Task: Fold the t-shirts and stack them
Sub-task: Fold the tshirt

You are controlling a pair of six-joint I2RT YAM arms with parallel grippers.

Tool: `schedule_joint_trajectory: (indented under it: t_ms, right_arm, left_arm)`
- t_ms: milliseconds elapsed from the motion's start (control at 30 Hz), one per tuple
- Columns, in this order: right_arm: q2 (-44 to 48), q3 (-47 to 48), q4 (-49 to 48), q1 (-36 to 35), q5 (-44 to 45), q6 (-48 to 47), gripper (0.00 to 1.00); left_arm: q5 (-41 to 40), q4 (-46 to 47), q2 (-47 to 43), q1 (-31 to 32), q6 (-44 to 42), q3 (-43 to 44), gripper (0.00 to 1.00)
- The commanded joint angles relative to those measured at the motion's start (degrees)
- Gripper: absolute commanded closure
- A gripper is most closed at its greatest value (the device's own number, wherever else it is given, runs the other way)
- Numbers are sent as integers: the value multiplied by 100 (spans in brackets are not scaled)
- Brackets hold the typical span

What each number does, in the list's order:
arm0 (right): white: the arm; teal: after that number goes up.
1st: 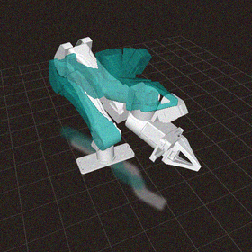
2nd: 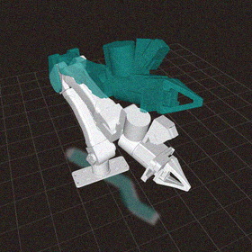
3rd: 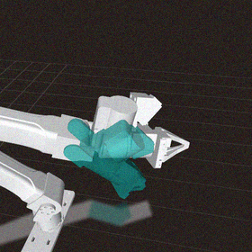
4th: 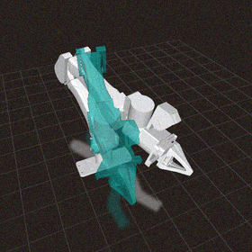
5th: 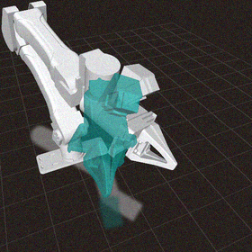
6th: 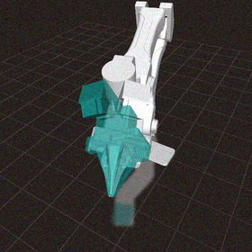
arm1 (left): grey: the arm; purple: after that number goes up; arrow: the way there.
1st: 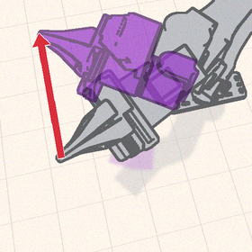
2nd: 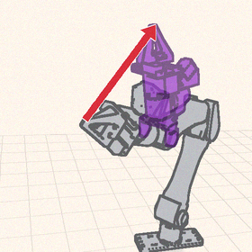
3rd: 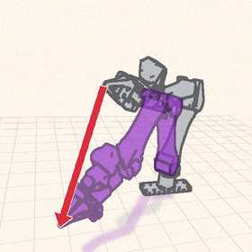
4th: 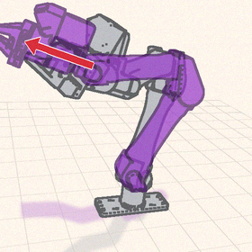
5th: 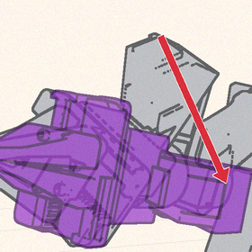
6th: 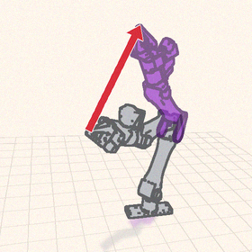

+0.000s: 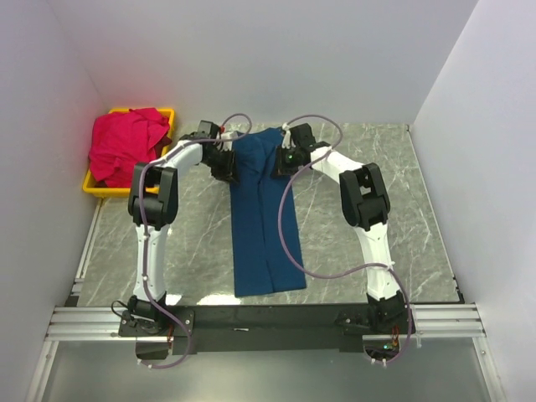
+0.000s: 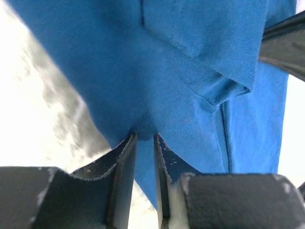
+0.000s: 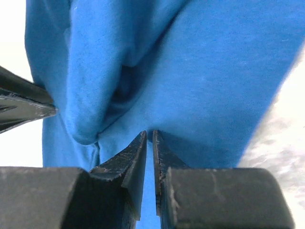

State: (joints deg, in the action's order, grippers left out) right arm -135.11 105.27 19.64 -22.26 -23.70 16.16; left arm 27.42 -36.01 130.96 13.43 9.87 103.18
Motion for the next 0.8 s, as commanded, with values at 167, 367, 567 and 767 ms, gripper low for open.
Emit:
schedule_joint_trajectory:
  t_ms: [167, 367, 567, 767]
  right_arm:
    - [-542, 1055, -5, 292, 6, 431, 82]
    - [-956, 1724, 154, 451, -179, 537, 82]
    - [-939, 1874, 181, 521, -231, 380, 80]
    - [-44, 2050, 655, 530, -240, -340, 57]
  left_arm:
    - [-9, 68, 536, -148, -20, 896, 71]
    - [35, 41, 852, -156, 103, 1449, 70]
    - [202, 24, 1064, -165, 252, 1829, 64]
    - [492, 120, 143, -323, 103, 1654, 21]
